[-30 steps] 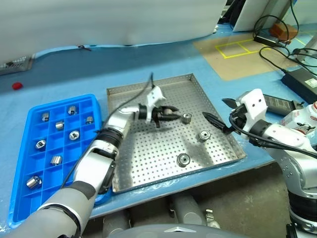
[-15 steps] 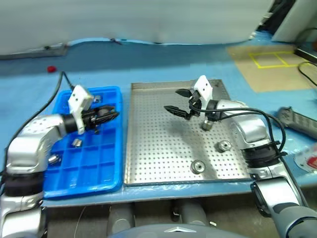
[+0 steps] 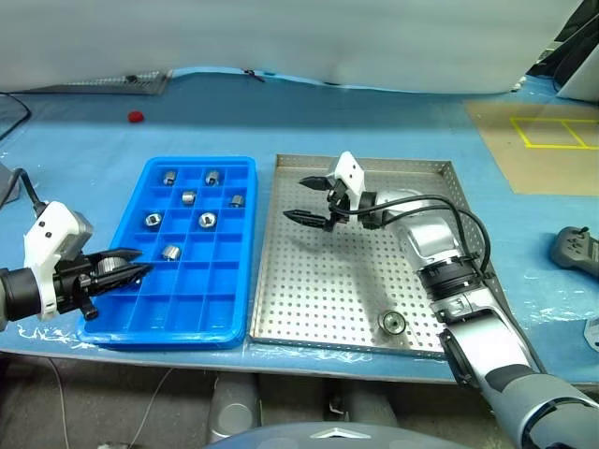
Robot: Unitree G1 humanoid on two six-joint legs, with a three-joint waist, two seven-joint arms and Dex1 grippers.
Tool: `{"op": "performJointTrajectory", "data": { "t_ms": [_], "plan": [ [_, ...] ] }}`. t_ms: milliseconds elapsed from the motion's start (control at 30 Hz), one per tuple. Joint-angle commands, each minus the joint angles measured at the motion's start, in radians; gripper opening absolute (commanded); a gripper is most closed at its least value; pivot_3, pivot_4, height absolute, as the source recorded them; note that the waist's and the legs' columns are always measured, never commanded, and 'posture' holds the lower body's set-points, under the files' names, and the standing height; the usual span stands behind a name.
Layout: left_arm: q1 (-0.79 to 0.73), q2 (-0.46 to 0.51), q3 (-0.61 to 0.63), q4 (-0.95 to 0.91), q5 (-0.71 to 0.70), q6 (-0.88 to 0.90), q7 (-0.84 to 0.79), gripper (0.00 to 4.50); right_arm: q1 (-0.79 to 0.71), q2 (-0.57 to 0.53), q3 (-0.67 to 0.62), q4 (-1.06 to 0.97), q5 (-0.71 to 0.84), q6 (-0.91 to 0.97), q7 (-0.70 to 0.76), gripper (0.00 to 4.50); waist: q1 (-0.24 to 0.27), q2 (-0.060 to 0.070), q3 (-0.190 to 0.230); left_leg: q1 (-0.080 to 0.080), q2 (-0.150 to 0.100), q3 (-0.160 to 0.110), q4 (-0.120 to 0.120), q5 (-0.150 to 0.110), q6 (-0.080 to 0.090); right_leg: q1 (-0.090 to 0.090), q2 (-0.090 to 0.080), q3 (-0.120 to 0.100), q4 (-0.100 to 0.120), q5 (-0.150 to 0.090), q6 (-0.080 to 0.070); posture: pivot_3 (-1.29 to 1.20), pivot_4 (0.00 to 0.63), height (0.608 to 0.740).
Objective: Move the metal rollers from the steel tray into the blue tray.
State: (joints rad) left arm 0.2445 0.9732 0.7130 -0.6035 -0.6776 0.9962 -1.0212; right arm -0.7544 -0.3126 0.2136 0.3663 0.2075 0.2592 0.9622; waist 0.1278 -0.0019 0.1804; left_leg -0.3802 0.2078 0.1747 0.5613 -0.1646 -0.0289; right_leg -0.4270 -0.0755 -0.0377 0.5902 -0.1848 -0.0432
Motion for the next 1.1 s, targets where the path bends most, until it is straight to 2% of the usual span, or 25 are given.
{"op": "performJointTrajectory", "data": {
  "t_ms": [33, 200, 433, 600, 667, 867, 967, 1100],
  "plan": [
    [0.018, 0.019, 0.061, -0.028, -0.030, 0.019, -0.002, 1.28, -0.031, 0.009, -0.012, 0.008, -0.006, -0.040, 0.013, 4.50, 0.001, 0.000, 0.000, 0.000, 0.000, 0.000, 0.000, 0.000, 0.000, 0.000, 0.000, 0.000, 0.000, 0.000, -0.001, 0.27, 0.150, 0.740],
    [0.150, 0.061, 0.016, -0.036, 0.061, -0.040, -0.026, 1.28, -0.029, 0.015, -0.024, 0.020, -0.012, -0.057, 0.012, 4.50, -0.001, -0.001, 0.000, -0.003, 0.000, 0.000, -0.001, 0.000, 0.000, -0.003, 0.000, 0.001, -0.001, 0.001, -0.003, 0.26, 0.150, 0.740],
    [0.151, 0.079, -0.084, -0.011, 0.126, -0.109, -0.010, 1.28, -0.010, 0.010, -0.038, 0.006, -0.020, -0.063, -0.011, 4.50, 0.000, -0.001, 0.000, -0.004, 0.000, 0.001, -0.001, 0.000, 0.000, -0.005, 0.001, 0.002, -0.001, 0.000, 0.000, 0.22, 0.150, 0.740],
    [0.073, 0.058, -0.169, 0.028, 0.125, -0.132, 0.021, 2.91, 0.004, -0.001, -0.049, -0.015, -0.020, -0.055, -0.025, 4.50, -0.002, -0.001, 0.000, -0.003, 0.000, 0.001, -0.001, 0.000, -0.001, -0.005, 0.001, 0.003, 0.000, 0.000, -0.001, 0.19, 0.150, 0.740],
    [-0.016, 0.047, -0.208, 0.061, 0.093, -0.131, 0.030, 3.58, 0.019, -0.017, -0.058, -0.042, -0.019, -0.042, -0.035, 4.50, -0.002, -0.001, 0.000, -0.003, 0.000, 0.001, -0.001, 0.001, -0.001, -0.005, 0.001, 0.003, 0.000, 0.001, -0.003, 0.16, 0.150, 0.740],
    [-0.293, 0.021, -0.386, 0.190, 0.059, -0.158, 0.010, 3.58, 0.087, -0.074, -0.098, -0.166, -0.008, 0.024, -0.076, 4.50, -0.009, -0.001, 0.000, -0.002, -0.002, 0.002, 0.001, 0.001, -0.002, -0.006, 0.001, 0.005, 0.006, 0.002, -0.003, 0.01, 0.150, 0.740],
    [-0.538, -0.087, -0.547, 0.317, 0.094, -0.228, 0.007, 3.58, 0.154, -0.120, -0.139, -0.279, 0.002, 0.085, -0.113, 4.50, -0.009, 0.000, 0.000, 0.000, -0.002, 0.003, 0.002, 0.002, -0.002, -0.007, 0.001, 0.009, 0.012, 0.001, -0.002, -0.10, 0.150, 0.740],
    [-0.781, -0.255, -0.713, 0.504, 0.150, -0.315, -0.033, 3.58, 0.250, -0.171, -0.196, -0.447, 0.024, 0.183, -0.168, 4.50, -0.042, -0.001, -0.001, 0.001, -0.003, 0.004, 0.007, 0.003, -0.004, -0.006, 0.001, 0.011, 0.017, -0.001, 0.002, -0.21, 0.150, 0.740]
  ]
}}
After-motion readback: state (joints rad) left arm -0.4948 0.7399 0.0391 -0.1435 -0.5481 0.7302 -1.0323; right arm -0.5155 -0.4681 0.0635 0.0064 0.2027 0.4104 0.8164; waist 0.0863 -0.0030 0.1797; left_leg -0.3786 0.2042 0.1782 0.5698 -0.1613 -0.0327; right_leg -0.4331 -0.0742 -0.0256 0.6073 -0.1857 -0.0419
